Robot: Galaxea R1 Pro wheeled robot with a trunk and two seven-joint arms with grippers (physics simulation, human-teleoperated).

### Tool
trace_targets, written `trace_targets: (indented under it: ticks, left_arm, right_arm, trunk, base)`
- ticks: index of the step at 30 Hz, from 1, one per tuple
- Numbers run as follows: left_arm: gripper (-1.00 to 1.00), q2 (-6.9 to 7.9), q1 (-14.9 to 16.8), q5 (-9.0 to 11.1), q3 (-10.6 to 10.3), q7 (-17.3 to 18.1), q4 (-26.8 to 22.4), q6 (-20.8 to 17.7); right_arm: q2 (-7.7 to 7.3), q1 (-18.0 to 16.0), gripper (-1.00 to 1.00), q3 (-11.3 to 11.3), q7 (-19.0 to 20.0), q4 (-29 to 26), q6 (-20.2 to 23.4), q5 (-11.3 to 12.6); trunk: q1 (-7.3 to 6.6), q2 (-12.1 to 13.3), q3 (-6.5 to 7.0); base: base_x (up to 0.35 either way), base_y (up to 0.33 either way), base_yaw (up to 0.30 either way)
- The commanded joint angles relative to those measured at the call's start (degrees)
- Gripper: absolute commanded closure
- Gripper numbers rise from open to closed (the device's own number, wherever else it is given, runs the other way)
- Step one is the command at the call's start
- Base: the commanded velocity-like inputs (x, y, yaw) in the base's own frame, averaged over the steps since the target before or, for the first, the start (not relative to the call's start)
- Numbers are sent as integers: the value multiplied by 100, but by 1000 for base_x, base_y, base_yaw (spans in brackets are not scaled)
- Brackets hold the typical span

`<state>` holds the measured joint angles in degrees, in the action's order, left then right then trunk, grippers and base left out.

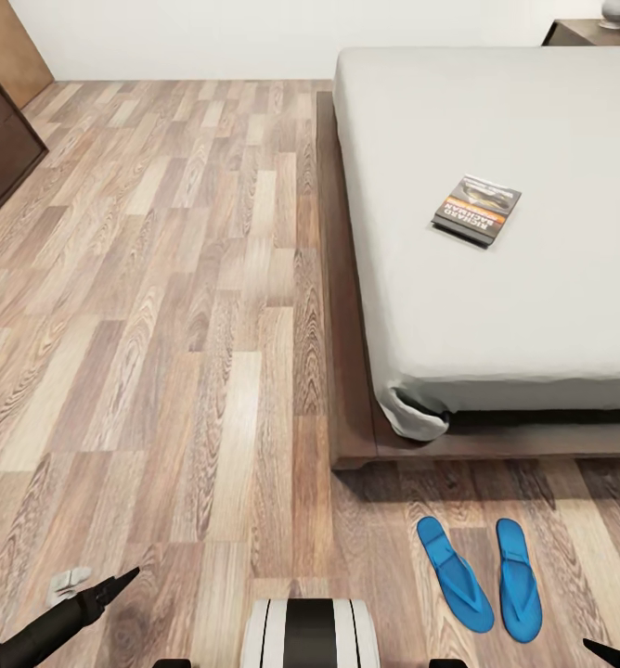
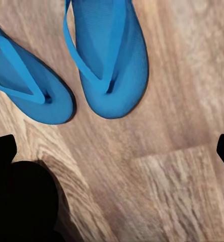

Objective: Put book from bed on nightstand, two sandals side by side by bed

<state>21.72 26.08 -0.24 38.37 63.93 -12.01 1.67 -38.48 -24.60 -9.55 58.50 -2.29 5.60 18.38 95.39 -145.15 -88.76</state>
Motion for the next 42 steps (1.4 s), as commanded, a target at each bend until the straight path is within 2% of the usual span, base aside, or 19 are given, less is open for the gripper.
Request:
trace_targets:
  ticks: [1, 8, 31, 42]
  left_arm:
    - [-100, 0, 3, -3, 8, -1, 5, 17]
    - [-100, -1, 3, -3, 10, -11, 5, 17]
    - [-100, 18, 3, -3, 4, -3, 4, 17]
    - [-100, 22, 3, -3, 4, -3, 5, 17]
  right_arm:
    - [80, -1, -100, -47, 12, 0, 57, -10]
    - [141, -1, -100, -47, 4, 1, 53, -10]
    - [163, -1, -100, -39, 12, 1, 47, -12]
    - [236, -1, -100, -47, 5, 0, 47, -16]
  trunk:
    - [-3, 0, 20]
    - [-21, 10, 175]
    - [-81, 40, 684]
    - [-109, 55, 928]
  base:
    - [0, 0, 0]
    - [0, 0, 0]
    - [0, 0, 0]
    - [0, 0, 0]
